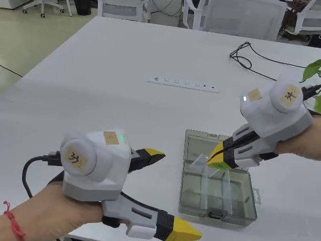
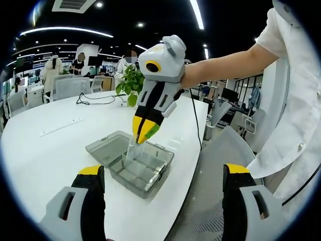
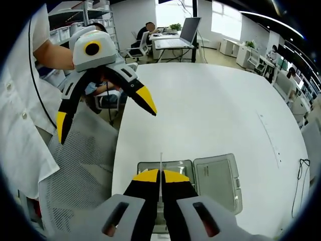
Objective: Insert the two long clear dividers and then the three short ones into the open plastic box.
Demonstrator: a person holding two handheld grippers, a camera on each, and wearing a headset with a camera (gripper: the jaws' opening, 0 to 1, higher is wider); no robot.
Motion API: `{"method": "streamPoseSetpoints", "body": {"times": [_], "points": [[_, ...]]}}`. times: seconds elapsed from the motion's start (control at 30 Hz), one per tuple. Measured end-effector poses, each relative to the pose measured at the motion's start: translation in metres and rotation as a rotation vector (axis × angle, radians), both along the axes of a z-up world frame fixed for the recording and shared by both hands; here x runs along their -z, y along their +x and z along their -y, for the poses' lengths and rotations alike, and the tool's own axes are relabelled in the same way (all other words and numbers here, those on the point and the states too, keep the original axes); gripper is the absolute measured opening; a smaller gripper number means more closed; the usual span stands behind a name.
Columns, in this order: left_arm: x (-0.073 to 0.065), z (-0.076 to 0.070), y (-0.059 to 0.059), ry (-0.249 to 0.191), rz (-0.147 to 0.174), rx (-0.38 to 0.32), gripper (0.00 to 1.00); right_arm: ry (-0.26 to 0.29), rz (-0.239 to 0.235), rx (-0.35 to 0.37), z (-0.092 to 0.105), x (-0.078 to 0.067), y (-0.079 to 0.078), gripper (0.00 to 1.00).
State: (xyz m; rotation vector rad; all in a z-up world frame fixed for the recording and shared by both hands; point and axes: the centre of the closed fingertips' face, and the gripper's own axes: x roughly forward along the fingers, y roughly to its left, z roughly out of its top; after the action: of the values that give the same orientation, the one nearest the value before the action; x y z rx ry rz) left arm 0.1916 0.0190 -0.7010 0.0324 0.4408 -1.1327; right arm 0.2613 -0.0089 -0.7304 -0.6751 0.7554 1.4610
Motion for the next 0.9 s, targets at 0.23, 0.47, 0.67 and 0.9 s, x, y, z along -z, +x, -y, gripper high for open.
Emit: {"method": "streamPoseSetpoints", "body": {"times": [0.23, 0.47, 0.67, 0.9], "points": [[0.0, 0.001, 0.0, -0.009, -0.009, -0.003, 1.0, -0.001, -0.011, 0.02, 0.0, 0.009, 0.0, 0.03], [-0.002, 0.001, 0.001, -0.021, -0.013, -0.011, 1.0, -0.005, -0.014, 0.021, -0.001, 0.017, -0.002, 0.02], [-0.004, 0.001, 0.002, -0.03, -0.012, -0.014, 1.0, -0.01, -0.016, 0.023, -0.001, 0.022, 0.0, 0.02], [-0.004, 0.0, 0.002, -0.032, -0.015, -0.015, 1.0, -0.015, -0.024, 0.022, 0.0, 0.027, 0.001, 0.02]]}}
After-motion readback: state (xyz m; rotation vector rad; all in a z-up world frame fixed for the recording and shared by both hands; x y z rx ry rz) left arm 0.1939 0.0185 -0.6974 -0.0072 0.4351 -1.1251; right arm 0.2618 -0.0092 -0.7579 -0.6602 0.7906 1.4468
